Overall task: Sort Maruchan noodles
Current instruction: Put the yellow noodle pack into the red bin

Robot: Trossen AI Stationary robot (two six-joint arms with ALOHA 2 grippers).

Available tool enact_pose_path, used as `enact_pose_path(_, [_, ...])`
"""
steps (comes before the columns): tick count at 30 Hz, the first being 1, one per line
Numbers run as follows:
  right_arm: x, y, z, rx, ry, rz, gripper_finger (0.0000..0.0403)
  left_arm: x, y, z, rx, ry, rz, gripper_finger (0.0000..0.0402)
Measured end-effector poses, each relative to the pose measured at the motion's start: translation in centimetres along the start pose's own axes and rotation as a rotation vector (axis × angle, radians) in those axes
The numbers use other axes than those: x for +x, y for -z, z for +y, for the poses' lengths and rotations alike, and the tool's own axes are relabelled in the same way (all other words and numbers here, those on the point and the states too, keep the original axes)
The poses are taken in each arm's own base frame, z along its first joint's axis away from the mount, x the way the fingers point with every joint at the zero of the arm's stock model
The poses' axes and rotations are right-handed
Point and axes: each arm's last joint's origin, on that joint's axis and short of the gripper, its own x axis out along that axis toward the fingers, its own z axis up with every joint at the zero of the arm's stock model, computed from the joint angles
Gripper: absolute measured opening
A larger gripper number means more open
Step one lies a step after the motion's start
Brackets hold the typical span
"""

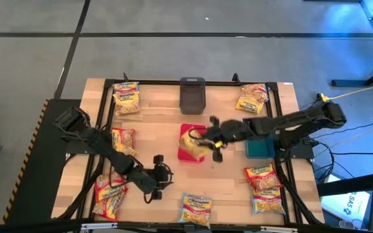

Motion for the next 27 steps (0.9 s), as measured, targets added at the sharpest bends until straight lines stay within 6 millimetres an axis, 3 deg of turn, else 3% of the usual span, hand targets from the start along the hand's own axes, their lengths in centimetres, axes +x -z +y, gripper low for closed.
enact_pose_path(5, [0.0,-2.0,-3.2,-0.219,0.102,0.166,0.0104,0.8,-0.1,1.7,0.025,-0.082,0.035,0.0162])
enact_pose_path(11, [1.7,-1.9,-5.5,-0.346,0.077,0.271,0.0104,1.4,-0.3,3.4,0.037,-0.159,0.059,0.0162])
enact_pose_path(18, [3.4,-0.5,-5.4,-0.38,0.022,0.365,0.0104,1.6,-0.5,3.8,0.035,-0.17,0.06,0.0162])
enact_pose_path(27, [3.9,-0.8,-5.4,-0.371,0.044,0.321,0.0104,1.7,-0.6,4.1,0.033,-0.18,0.06,0.0163])
